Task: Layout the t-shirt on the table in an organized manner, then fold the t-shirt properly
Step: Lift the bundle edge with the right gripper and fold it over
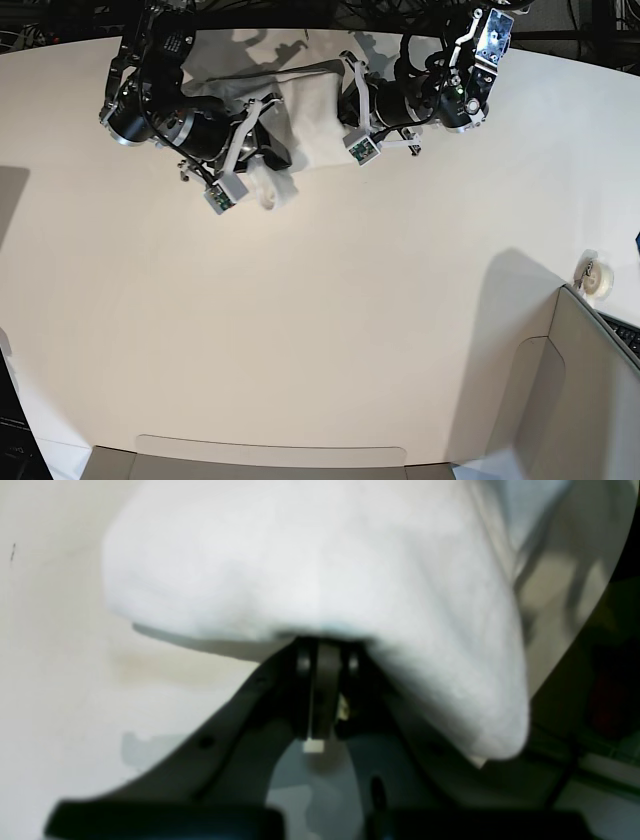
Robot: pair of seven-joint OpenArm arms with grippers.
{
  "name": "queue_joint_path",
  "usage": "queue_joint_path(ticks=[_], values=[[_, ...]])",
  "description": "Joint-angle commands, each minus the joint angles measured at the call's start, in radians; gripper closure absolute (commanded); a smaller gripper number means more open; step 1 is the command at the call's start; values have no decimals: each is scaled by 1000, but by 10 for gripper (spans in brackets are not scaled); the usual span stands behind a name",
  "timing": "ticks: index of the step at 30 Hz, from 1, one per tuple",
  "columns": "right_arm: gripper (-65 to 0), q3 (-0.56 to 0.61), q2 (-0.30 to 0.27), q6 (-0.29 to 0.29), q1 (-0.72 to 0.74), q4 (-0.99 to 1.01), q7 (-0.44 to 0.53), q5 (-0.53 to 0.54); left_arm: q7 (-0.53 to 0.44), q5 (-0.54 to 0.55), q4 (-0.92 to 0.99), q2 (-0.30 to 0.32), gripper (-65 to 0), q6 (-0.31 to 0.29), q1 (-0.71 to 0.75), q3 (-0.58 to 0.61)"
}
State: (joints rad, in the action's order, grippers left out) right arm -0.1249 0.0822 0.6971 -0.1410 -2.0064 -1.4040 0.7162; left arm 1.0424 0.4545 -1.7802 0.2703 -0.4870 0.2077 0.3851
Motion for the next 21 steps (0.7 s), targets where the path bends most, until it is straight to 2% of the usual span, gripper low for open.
queue_joint_path(ticks=[1, 7, 12, 16, 21], values=[[0, -2, -2, 1, 13, -12, 35, -8, 45, -47, 6, -4, -1, 11, 6, 5], [0, 67, 3, 1, 13, -9, 36, -123, 40, -47, 6, -6, -1, 11, 6, 5], [0, 186, -2, 1, 48, 48, 36, -251, 39, -47, 6, -6, -1, 11, 5, 4], [0, 273, -5, 1, 85, 129, 36, -295, 39, -47, 6, -6, -1, 11, 5, 4], [0, 302, -6, 1, 106, 197, 38, -301, 32, -47, 4, -6, -1, 11, 5, -4]])
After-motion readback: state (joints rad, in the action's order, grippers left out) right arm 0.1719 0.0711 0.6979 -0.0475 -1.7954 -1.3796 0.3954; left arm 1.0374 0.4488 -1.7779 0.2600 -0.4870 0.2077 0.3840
